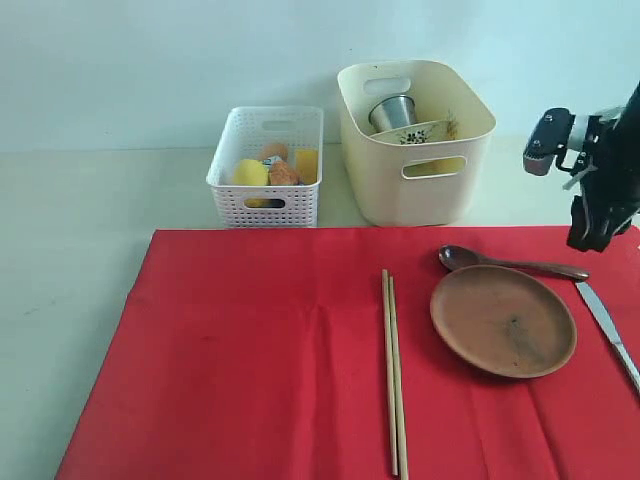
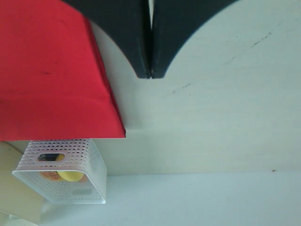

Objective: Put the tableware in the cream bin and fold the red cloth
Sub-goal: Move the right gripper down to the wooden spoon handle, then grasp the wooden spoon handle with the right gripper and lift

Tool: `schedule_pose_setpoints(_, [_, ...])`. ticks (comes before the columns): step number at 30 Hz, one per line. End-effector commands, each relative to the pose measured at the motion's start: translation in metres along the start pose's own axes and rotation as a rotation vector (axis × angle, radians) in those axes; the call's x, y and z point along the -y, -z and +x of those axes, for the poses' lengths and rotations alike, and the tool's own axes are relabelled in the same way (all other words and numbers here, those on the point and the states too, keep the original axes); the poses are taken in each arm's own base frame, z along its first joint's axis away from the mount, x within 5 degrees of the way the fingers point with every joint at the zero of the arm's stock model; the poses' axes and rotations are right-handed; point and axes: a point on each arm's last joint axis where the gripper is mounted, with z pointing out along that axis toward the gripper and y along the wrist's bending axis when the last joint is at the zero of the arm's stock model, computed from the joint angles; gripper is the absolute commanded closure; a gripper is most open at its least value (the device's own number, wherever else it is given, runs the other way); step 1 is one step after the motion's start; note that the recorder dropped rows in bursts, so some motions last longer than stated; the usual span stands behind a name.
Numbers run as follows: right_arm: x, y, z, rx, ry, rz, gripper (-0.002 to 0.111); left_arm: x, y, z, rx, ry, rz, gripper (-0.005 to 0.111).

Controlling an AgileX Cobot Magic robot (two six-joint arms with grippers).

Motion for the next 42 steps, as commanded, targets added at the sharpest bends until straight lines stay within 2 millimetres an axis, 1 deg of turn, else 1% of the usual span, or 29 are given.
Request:
schedule_pose_setpoints(1, [0.002, -0.002, -0.005, 0.039, 0.172, 0.025, 0.066, 0.0, 0.0, 0.0, 0.005, 0.007, -0.002, 0.107])
schedule_pose_setpoints(6, [0.003, -0.018, -0.003, 0.012, 0.218, 0.004, 0.065, 0.0, 0.0, 0.0, 0.005, 0.007, -0.002, 0.107])
schedule_pose_setpoints(10, [0.003, -0.031, -0.003, 0.005, 0.245, -0.012, 0.057, 0.0, 0.0, 0.0, 0.005, 0.007, -0.002, 0.107])
schedule_pose_setpoints(12, [0.003, -0.037, -0.002, 0.004, 0.248, -0.019, 0.055, 0.0, 0.0, 0.0, 0.005, 0.007, -0.002, 0.107])
schedule_pose_setpoints(25, [0.001, -0.068, 0.0, -0.019, 0.261, -0.07, 0.056, 0.0, 0.0, 0.0, 0.005, 0.007, -0.002, 0.107])
schedule_pose_setpoints(27, [0.0, -0.07, 0.0, -0.021, 0.26, -0.076, 0.06, 0.0, 0.0, 0.0, 0.005, 0.007, -0.002, 0.107])
schedule_pose_setpoints(28, [0.0, -0.071, 0.001, -0.022, 0.259, -0.077, 0.065, 0.0, 0.0, 0.0, 0.005, 0.007, -0.002, 0.107])
schedule_pose_setpoints(31, [0.0, -0.07, 0.0, -0.021, 0.25, -0.08, 0.086, 0.0, 0.0, 0.0, 0.005, 0.007, -0.002, 0.107])
schedule_pose_setpoints(34, [0.001, -0.064, 0.0, -0.015, 0.232, -0.065, 0.104, 0.0, 0.0, 0.0, 0.005, 0.007, -0.002, 0.107])
schedule_pose_setpoints(35, [0.001, -0.062, -0.001, -0.013, 0.232, -0.058, 0.108, 0.0, 0.0, 0.0, 0.005, 0.007, -0.002, 0.107])
schedule_pose_setpoints(42, [0.004, -0.04, -0.003, 0.01, 0.229, -0.008, 0.108, 0.0, 0.0, 0.0, 0.005, 0.007, -0.002, 0.107])
